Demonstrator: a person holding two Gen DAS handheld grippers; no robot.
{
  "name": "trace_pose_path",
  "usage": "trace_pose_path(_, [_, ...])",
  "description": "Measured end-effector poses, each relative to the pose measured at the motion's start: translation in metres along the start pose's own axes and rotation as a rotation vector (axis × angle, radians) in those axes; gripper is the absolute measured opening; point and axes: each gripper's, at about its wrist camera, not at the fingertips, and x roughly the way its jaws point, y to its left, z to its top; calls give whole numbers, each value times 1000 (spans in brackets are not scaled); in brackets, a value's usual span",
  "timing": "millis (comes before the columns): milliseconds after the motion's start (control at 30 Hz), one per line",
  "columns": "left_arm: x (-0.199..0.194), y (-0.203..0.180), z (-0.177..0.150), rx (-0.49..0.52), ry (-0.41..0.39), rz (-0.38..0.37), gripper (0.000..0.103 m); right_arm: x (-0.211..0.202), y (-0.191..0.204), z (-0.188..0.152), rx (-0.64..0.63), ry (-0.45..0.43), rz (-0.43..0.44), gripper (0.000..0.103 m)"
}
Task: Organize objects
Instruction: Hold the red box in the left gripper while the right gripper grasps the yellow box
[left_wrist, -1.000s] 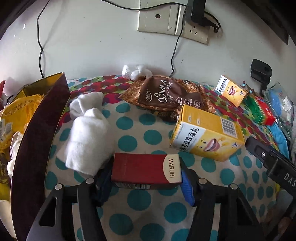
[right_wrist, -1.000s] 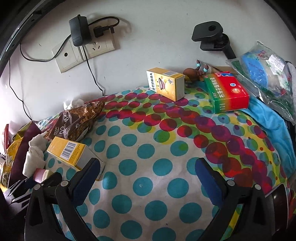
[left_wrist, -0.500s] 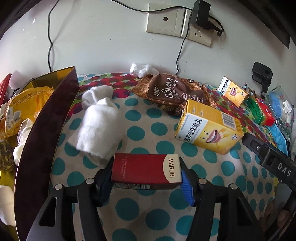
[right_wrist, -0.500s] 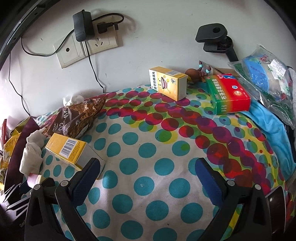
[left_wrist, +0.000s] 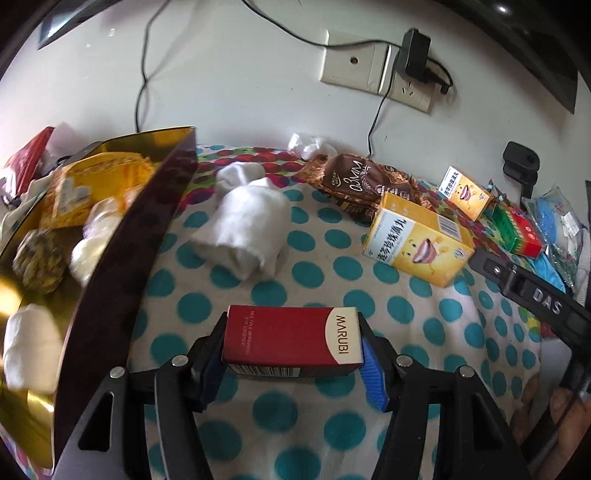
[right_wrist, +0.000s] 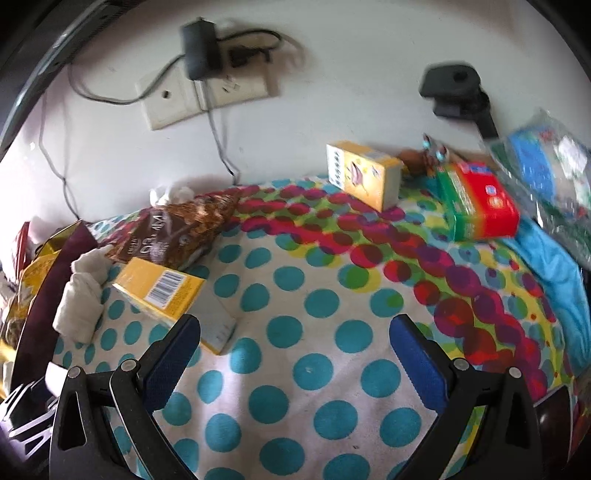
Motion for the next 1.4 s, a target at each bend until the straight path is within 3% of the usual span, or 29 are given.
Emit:
trace_pose_path(267, [-33, 6, -17, 3, -83, 45, 63, -14, 29, -7, -244, -36, 72, 101])
trace_pose_path(400, [-37, 17, -20, -43, -93, 33, 63, -20, 26, -12, -302, -37, 137, 101])
trace_pose_path(467, [-36, 15, -20, -33, -89, 43, 63, -9, 31, -11, -325, -7, 117, 101])
trace_pose_path(533, [-38, 13, -20, -26, -96, 42, 63, 6, 33, -3, -301, 36, 163, 100])
trace_pose_path(600, [-38, 13, -21, -24, -99, 42, 63, 17, 35, 2, -286, 65, 178, 75])
trace_pose_path(633, [-38, 14, -20, -25, -96, 41, 63, 24, 37, 4, -285, 93, 176, 47])
trace_pose_path(700, [-37, 15, -20, -32, -88, 42, 63, 35, 37, 2, -281, 155, 197, 38])
trace_pose_path(800, [-35, 14, -20, -28, -81, 52, 63, 25, 37, 0, -291, 130, 218, 28])
trace_pose_path(1033, [-44, 4, -22, 21, -134, 90, 63, 4, 13, -7, -181, 27, 92, 28])
trace_pose_path(1133, [-49, -4, -22, 57, -163, 113, 63, -3, 14, -11, -199, 16, 66, 28])
trace_pose_path(1300, [-61, -8, -23, 101, -216, 134, 63, 0, 25, -12, -267, 51, 29, 28])
trace_pose_path(1400, [-88, 4, -9, 59, -259, 105, 63, 5, 19, -7, -239, 86, 35, 28])
